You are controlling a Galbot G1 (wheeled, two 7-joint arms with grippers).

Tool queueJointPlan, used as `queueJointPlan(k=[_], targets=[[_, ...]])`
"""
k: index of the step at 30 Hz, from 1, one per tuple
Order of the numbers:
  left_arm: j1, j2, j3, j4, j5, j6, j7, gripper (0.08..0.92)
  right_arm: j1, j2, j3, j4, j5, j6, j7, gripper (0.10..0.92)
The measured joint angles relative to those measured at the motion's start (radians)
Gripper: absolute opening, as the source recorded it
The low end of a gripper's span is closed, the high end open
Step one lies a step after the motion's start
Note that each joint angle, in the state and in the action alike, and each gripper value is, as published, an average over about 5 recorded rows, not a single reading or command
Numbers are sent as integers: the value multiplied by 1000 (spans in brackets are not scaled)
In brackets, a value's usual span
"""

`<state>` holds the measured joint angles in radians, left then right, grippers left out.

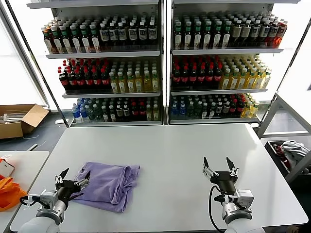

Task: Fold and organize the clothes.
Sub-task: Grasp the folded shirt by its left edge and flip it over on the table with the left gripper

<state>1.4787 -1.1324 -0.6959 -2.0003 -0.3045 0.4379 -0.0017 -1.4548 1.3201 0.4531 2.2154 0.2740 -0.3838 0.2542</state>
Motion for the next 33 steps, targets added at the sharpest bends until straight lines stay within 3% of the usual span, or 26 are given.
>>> queueJointPlan(k=[18,21,33], targets=[[-49,17,0,129,-114,-1,54,817,-8,13,-17,7,-12,1,-2,823],[-47,15,3,133,-136,14,58,764,-7,14,-18,8,-13,1,-3,823],[-42,10,8,146,-187,65,74,420,-6,12,-17,14,-11,2,-5,823]])
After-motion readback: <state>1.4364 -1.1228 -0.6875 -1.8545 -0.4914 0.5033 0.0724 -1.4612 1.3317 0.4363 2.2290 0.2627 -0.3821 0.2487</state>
